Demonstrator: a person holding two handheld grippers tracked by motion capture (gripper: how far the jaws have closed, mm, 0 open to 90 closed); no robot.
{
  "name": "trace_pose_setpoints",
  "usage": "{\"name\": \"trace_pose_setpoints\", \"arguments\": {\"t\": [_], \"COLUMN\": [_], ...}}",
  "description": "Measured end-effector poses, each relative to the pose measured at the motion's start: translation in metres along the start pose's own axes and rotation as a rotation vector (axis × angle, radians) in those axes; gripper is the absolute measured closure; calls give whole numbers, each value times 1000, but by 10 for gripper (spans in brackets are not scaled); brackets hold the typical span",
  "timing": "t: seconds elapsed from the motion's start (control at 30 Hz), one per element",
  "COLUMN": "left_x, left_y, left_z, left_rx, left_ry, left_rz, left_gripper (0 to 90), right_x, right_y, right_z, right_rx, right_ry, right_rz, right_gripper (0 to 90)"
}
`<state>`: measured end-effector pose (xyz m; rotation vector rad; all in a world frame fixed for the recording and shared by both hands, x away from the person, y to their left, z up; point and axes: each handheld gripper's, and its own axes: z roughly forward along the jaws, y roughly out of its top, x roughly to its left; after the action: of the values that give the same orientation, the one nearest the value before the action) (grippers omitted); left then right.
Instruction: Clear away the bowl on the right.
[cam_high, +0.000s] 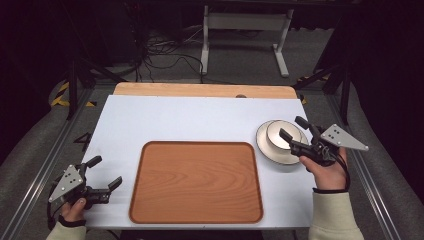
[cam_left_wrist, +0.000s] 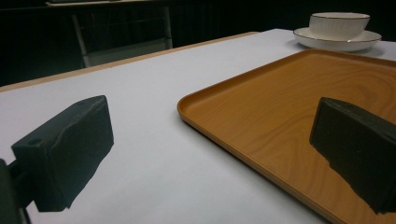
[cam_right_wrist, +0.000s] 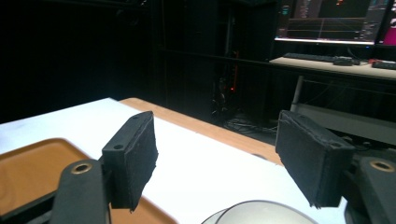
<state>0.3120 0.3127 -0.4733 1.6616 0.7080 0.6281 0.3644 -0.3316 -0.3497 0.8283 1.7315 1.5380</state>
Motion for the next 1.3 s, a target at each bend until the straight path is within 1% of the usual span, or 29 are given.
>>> {"name": "trace_pose_setpoints", "arguments": {"t": [0.1, 0.27, 0.4, 0.5, 0.53, 0.6, 0.63, 0.67, 0.73, 0.8, 0.83, 0.87, 0.9, 0.97, 1.07, 1.13, 1.17, 1.23, 1.27, 1.3], "left_x": [0, 0, 0, 0, 1, 1, 1, 1, 0, 0, 0, 0, 0, 0, 0, 0, 0, 0, 0, 0], "left_y": [0, 0, 0, 1, 1, 1, 1, 1, 1, 1, 1, 1, 1, 1, 1, 1, 1, 1, 1, 1], "left_z": [0, 0, 0, 1, 1, 1, 1, 1, 1, 1, 1, 1, 1, 2, 2, 2, 2, 2, 2, 2], "left_rx": [0, 3, 0, 11, 14, 16, 17, 16, 14, 16, 16, 17, 17, 17, 19, 18, 15, 16, 16, 16], "left_ry": [0, 1, 2, -3, -5, -7, -7, -7, -5, -4, -4, -4, -4, -4, -4, -5, -3, -3, -3, -3], "left_rz": [0, 2, 1, -2, 4, 3, 1, 3, 2, -1, -1, 0, -1, -3, -2, -4, -3, -3, -3, -2], "left_gripper": [3, 3, 3, 3, 3, 3, 3, 3, 3, 3, 3, 3, 3, 3, 3, 3, 3, 3, 3, 3], "right_x": [-9, -18, -20, -23, -24, -26, -28, -29, -33, -38, -38, -40, -44, -48, -52, -55, -56, -60, -61, -62], "right_y": [2, 4, 2, 2, 2, 1, 0, -1, -3, -4, -4, -4, -3, -2, -2, -1, -2, -5, -7, -8], "right_z": [5, 12, 16, 19, 20, 23, 25, 26, 28, 31, 31, 32, 33, 35, 38, 42, 43, 47, 49, 51], "right_rx": [-8, -2, 16, 22, 25, 31, 40, 46, 61, 96, 96, 111, 141, 184, 267, 348, 375, 447, 485, 503], "right_ry": [-12, -30, -41, -56, -60, -64, -70, -76, -69, -89, -89, -101, -121, -143, -176, -193, -198, -219, -225, -223], "right_rz": [14, 9, 2, 1, -5, -16, -18, -9, 12, 12, 12, 8, -3, -2, 36, 47, 47, 30, 40, 51], "right_gripper": [293, 292, 292, 293, 298, 308, 320, 347, 375, 385, 385, 385, 385, 382, 388, 401, 400, 399, 404, 413]}}
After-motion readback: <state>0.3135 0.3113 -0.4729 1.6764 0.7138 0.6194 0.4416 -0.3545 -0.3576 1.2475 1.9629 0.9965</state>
